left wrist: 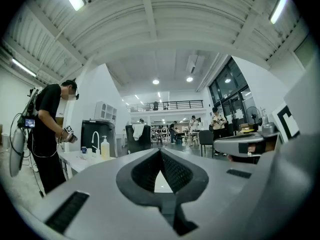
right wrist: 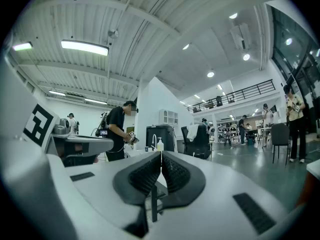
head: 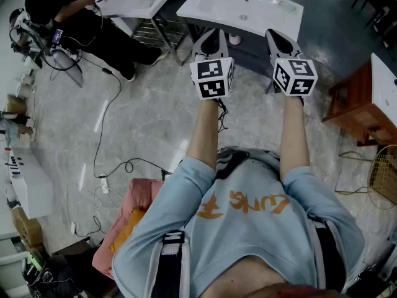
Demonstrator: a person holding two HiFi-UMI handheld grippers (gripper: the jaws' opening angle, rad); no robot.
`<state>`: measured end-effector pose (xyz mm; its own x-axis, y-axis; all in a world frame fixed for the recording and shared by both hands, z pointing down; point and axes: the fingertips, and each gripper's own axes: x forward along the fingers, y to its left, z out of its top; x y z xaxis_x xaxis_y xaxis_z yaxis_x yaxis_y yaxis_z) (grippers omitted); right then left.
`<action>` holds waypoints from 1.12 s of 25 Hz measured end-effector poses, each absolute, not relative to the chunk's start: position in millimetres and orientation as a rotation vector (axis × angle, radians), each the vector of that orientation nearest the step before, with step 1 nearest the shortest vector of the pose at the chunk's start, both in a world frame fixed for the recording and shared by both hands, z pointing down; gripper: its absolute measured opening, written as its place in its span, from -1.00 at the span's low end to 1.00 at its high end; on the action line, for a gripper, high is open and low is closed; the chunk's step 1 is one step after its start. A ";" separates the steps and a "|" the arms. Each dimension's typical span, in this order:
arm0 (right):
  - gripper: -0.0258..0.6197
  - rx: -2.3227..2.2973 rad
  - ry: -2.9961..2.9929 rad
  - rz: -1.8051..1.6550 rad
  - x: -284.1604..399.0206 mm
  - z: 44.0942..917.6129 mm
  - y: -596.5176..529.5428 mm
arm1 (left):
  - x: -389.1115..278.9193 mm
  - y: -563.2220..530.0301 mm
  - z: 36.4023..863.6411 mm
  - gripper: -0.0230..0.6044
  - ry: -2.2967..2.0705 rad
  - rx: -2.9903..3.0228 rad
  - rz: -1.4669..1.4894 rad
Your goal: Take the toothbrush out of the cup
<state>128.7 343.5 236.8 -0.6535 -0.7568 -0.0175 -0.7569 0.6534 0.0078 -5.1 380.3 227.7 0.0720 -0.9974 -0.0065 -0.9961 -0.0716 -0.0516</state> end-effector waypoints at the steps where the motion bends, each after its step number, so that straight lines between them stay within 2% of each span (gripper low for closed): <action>1: -0.83 -1.298 2.845 0.026 130.0 234.6 341.0 | -4.5 377.8 228.3 -0.86 2.113 -2.266 -0.046; 28: -0.83 -1.227 2.800 -0.098 134.4 225.3 284.1 | -36.2 344.3 220.5 -0.86 2.206 -2.160 -0.121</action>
